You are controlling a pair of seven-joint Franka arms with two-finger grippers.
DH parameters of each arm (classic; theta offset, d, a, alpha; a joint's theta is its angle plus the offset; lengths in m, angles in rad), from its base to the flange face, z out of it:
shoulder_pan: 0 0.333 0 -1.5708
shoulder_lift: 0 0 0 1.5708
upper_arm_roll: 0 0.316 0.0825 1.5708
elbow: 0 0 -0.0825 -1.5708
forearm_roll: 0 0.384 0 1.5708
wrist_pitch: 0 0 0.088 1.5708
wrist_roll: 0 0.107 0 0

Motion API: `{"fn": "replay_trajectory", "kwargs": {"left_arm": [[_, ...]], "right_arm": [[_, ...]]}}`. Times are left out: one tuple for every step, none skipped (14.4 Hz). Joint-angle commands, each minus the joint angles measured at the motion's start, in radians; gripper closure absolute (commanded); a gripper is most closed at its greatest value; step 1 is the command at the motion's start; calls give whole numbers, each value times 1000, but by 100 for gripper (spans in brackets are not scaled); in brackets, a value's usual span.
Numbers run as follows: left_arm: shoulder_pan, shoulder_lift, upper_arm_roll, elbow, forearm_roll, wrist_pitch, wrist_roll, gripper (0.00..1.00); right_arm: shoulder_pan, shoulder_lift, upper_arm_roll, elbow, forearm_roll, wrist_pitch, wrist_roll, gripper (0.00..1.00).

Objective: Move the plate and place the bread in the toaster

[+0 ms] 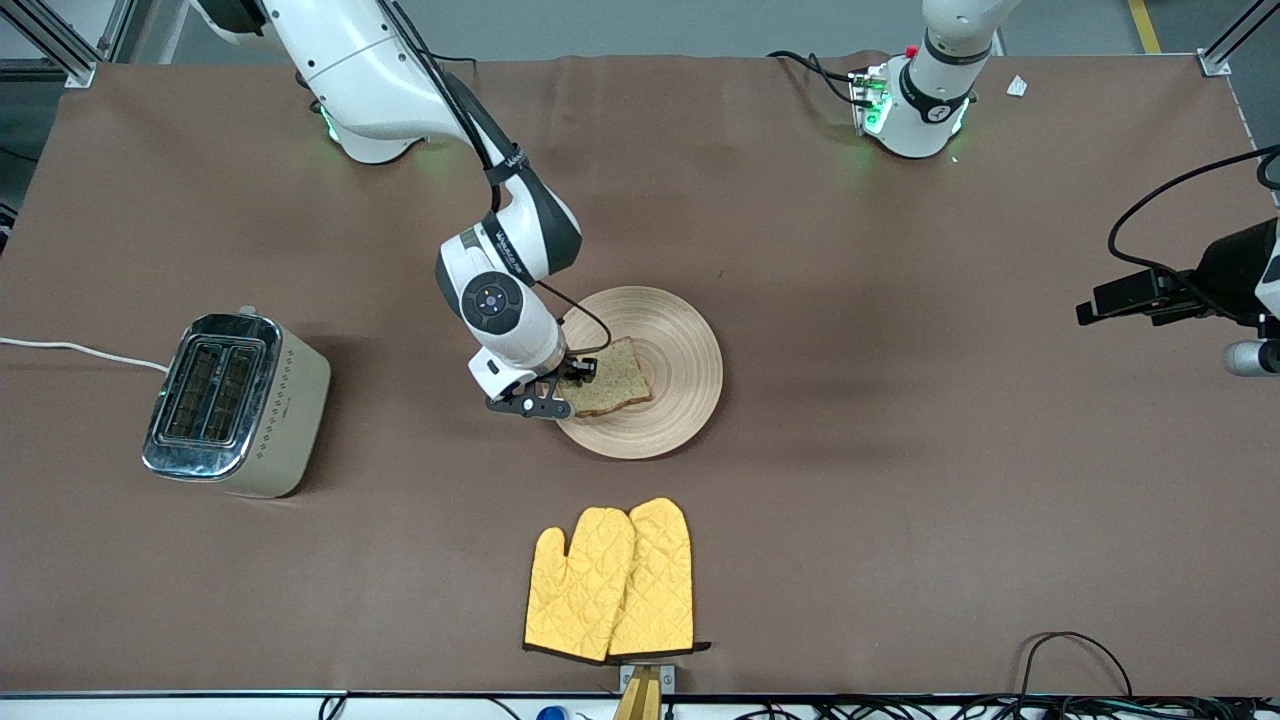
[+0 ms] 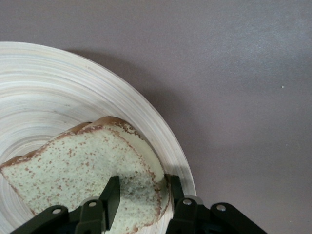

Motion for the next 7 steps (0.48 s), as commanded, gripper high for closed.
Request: {"fn": "replay_trajectory", "kwargs": {"left_arm": [[-84,-89,50,-22,61,-9,1,0],[-161,-112,137,-22,70,-9,5,0],[-242,-129,220,-22,69,-11,8,0],[-326,-147,317,-20,69,-12,22,0],[-404,-164,403,-20,66,-12,36,0],[-475,-178,486,-20,67,-12,50,0],[-547,-192,562,-22,67,-17,63,0]], "right_arm": [[19,13,-11,15,-14,2,24,75],[20,13,-12,15,-14,3,24,83],[22,14,-11,15,-14,6,30,91],[25,14,-11,15,-16,12,48,97],[28,13,-12,15,-17,14,56,100],[27,13,-12,15,-17,12,55,100],[21,8,-12,21,-17,3,50,100]]}}
